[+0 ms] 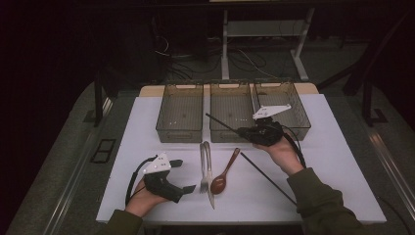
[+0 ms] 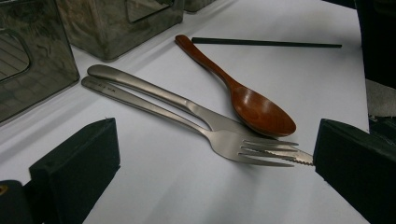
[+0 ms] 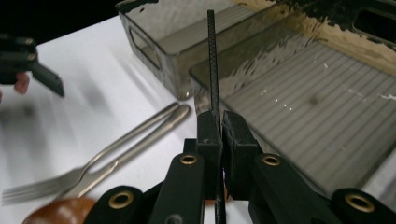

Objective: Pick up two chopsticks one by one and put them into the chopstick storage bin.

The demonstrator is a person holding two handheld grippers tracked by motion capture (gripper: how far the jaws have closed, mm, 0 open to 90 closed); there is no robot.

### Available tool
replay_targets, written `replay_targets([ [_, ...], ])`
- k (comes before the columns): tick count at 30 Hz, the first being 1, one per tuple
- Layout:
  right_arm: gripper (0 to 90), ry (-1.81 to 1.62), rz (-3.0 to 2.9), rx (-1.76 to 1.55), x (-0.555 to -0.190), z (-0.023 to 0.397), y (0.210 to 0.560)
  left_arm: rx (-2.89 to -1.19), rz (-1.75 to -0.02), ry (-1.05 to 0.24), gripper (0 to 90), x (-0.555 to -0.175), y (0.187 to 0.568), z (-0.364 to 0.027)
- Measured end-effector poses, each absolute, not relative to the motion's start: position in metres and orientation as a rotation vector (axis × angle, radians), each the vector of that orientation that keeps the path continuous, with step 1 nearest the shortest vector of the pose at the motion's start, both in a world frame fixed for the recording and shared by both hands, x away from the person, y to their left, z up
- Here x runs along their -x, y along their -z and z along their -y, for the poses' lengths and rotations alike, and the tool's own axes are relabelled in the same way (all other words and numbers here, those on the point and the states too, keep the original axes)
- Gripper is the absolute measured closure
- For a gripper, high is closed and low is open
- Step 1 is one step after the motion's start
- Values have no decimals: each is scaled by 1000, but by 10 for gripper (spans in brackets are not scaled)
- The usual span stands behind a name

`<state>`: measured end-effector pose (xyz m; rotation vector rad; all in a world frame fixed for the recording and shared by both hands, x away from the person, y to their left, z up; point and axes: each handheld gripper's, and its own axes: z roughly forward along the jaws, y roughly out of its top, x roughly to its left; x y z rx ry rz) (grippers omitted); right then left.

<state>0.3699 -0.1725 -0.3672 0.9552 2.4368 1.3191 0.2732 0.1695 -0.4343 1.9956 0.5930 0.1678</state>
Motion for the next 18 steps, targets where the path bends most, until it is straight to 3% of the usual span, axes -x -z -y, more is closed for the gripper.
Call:
replay_targets([
  [18, 850, -1287, -2440, -982, -413, 118, 351, -1994, -587, -164, 0, -273, 433, -169],
])
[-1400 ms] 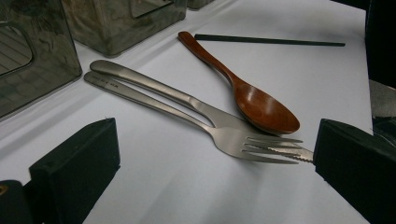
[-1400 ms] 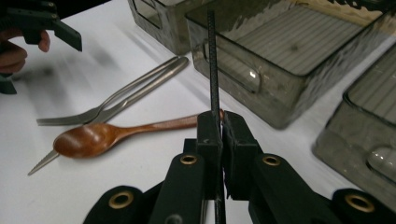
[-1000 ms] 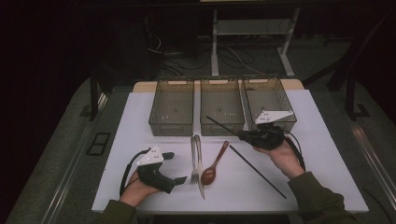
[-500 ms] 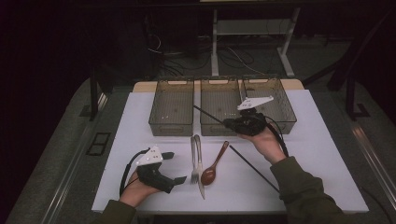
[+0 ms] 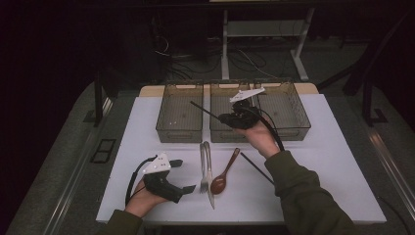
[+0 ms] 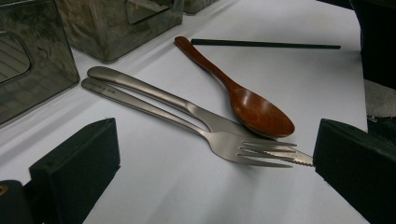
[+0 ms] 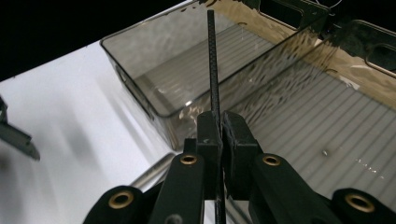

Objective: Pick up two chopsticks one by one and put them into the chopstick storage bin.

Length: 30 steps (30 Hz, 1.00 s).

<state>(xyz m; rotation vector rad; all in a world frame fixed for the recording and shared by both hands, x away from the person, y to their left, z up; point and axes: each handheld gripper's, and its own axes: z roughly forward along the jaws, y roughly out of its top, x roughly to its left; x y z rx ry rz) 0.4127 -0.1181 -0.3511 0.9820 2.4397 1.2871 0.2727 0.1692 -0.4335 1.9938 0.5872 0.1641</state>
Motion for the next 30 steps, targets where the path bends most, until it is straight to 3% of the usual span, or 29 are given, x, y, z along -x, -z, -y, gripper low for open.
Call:
replay_targets([
  [30, 850, -1101, -2507, -1124, -485, 14, 366, -1983, -570, -148, 0, -273, 433, -168],
])
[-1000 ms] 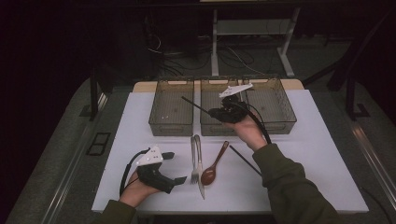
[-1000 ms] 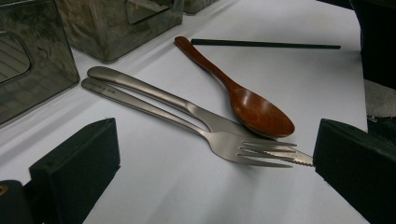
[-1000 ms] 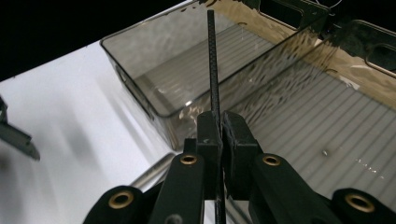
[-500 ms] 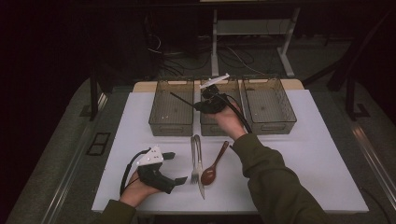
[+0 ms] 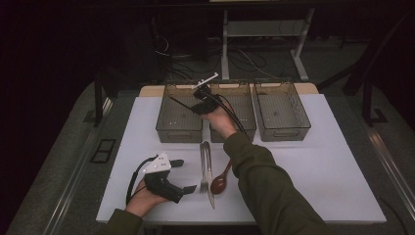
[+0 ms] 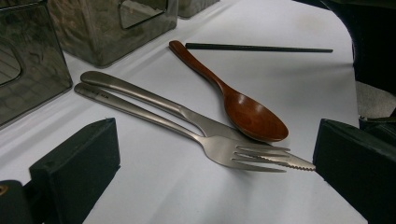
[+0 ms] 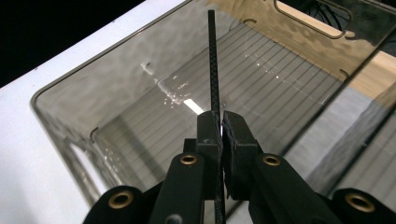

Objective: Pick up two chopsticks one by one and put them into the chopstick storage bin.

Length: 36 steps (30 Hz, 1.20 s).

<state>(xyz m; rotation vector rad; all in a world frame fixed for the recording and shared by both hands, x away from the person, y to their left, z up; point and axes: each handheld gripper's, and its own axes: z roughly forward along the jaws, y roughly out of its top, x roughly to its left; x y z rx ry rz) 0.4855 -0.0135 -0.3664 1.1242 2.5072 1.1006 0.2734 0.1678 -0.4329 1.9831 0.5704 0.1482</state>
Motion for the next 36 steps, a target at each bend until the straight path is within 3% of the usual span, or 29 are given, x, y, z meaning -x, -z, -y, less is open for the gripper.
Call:
replay_targets([
  [6, 840, -1068, -2518, -1134, -491, -7, 375, -1979, -571, -149, 0, -273, 432, -169],
  [7, 733, -1081, -2496, -1135, -490, -8, 376, -1979, -569, -148, 0, -273, 432, -169],
  [23, 498, -1257, -2495, -1060, -474, 19, 351, -1981, -572, -155, 0, -273, 432, -169],
  [36, 436, -1324, -2514, -999, -447, 54, 352, -1982, -581, -160, 0, -273, 433, -169],
])
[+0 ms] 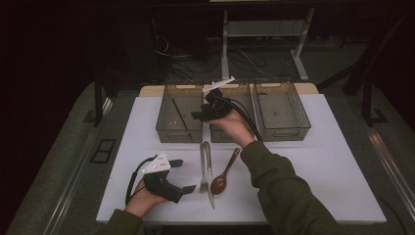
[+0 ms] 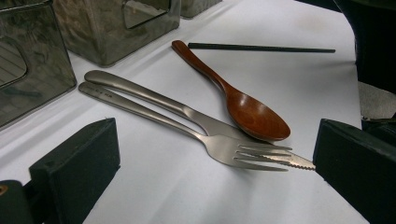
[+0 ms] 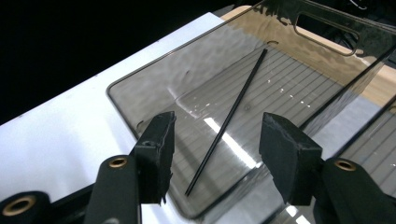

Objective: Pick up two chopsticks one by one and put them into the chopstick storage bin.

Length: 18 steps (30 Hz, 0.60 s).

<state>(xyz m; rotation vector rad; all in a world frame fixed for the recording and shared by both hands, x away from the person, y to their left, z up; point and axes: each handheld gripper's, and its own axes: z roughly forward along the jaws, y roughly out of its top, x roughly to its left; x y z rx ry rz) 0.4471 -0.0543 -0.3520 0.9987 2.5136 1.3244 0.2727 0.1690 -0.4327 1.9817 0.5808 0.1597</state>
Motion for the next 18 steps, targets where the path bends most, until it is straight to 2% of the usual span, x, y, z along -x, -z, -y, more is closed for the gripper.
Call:
replay_targets([
  [18, 393, -1381, -2511, -895, -408, 115, 350, -1985, -589, -162, 0, -271, 433, -170],
])
